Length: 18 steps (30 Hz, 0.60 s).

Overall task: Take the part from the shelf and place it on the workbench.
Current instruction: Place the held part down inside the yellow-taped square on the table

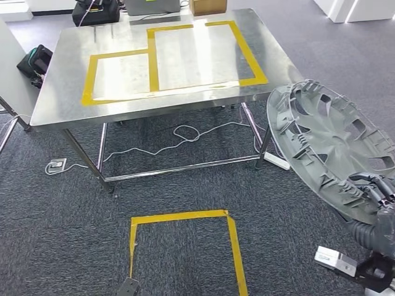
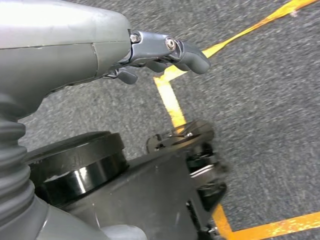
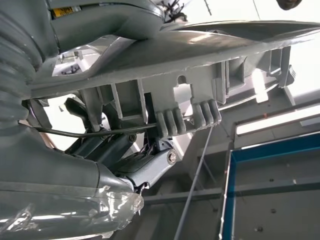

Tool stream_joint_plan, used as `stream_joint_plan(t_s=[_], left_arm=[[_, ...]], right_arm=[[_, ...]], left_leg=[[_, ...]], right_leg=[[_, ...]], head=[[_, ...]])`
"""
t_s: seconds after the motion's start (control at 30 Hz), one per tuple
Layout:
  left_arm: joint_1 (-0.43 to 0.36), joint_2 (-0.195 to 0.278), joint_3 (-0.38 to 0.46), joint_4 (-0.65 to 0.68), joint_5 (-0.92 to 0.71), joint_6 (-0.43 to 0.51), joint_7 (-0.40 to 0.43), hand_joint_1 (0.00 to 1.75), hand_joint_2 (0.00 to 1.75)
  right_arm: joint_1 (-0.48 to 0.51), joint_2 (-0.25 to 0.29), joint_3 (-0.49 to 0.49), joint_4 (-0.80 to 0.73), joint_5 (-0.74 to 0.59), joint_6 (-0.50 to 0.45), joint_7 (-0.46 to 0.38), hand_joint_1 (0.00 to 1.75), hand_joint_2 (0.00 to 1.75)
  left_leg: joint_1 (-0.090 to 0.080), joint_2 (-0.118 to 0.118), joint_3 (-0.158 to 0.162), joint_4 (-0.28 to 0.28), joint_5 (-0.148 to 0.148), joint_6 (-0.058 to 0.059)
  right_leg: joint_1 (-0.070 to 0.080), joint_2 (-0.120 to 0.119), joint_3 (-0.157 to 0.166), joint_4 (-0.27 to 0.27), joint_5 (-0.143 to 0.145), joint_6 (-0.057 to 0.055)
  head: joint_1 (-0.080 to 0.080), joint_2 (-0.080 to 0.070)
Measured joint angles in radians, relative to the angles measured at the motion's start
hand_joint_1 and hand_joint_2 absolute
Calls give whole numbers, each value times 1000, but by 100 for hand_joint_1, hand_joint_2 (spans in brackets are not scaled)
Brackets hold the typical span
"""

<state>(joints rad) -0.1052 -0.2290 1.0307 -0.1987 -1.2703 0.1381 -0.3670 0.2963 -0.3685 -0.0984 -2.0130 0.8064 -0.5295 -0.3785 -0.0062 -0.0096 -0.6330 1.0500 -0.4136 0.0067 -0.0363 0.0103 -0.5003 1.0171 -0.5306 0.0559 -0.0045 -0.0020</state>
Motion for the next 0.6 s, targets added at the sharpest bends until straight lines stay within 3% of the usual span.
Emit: stream_joint_plan(t_s=[0.07,0.17,0.23,0.3,0.33,0.37,0.4,0.47,0.5,0.53,0.6], left_arm=[[-2,-1,0,0,0,0,0,0,175],[0,-1,-1,0,0,0,0,0,175],[1,-1,-1,0,0,0,-1,0,175],[1,-1,0,0,0,0,-1,0,175],[3,-1,0,0,0,0,-1,0,175],[4,-1,0,0,0,0,-1,0,175],[5,-2,0,0,0,0,-1,0,175],[5,-2,-1,0,0,-1,0,0,175],[4,-1,-1,0,0,-1,0,0,175],[4,-1,-1,0,0,-1,0,0,175],[3,-1,-1,0,1,-1,0,0,175]], right_arm=[[0,0,0,0,0,-1,0,175,175],[0,-2,0,0,0,-1,0,175,175],[-1,-2,0,1,-1,-2,0,175,175],[-1,-3,1,1,-1,-2,0,175,175],[0,-3,1,2,-1,-2,0,175,175],[1,-3,1,2,-1,-2,0,175,175],[2,-3,2,2,-1,-2,0,175,175],[3,-3,2,3,-1,-2,0,175,175],[3,-2,4,3,-1,-2,0,175,175],[3,-2,5,4,-1,-2,0,175,175],[2,-2,7,4,0,-2,0,175,175]], left_leg=[[-2,-1,22,-45,-15,3],[2,-4,46,-62,-17,20],[2,-5,65,-64,-22,31],[-2,-5,78,-64,-36,38],[-4,-5,86,-64,-45,40],[-6,-6,97,-64,-54,41],[-8,-7,112,-64,-64,41],[-11,-8,142,-63,-86,37],[-12,-9,152,-64,-96,34],[-14,-9,159,-66,-104,28],[-16,-9,166,-68,-108,16]], right_leg=[[3,2,18,-11,-4,14],[2,-3,36,-6,-4,30],[5,-7,-18,91,-39,31],[9,-6,-113,227,-90,32],[11,-6,-149,262,-103,31],[13,-6,-167,260,-97,28],[15,-6,-166,220,-66,23],[20,-7,-138,93,36,14],[22,-8,-124,44,69,8],[25,-9,-114,17,88,1],[27,-8,-104,5,88,-13]], head=[[0,0],[3,0],[9,0],[13,0],[14,0],[14,0],[14,0],[14,0],[14,0],[14,0],[14,0]])
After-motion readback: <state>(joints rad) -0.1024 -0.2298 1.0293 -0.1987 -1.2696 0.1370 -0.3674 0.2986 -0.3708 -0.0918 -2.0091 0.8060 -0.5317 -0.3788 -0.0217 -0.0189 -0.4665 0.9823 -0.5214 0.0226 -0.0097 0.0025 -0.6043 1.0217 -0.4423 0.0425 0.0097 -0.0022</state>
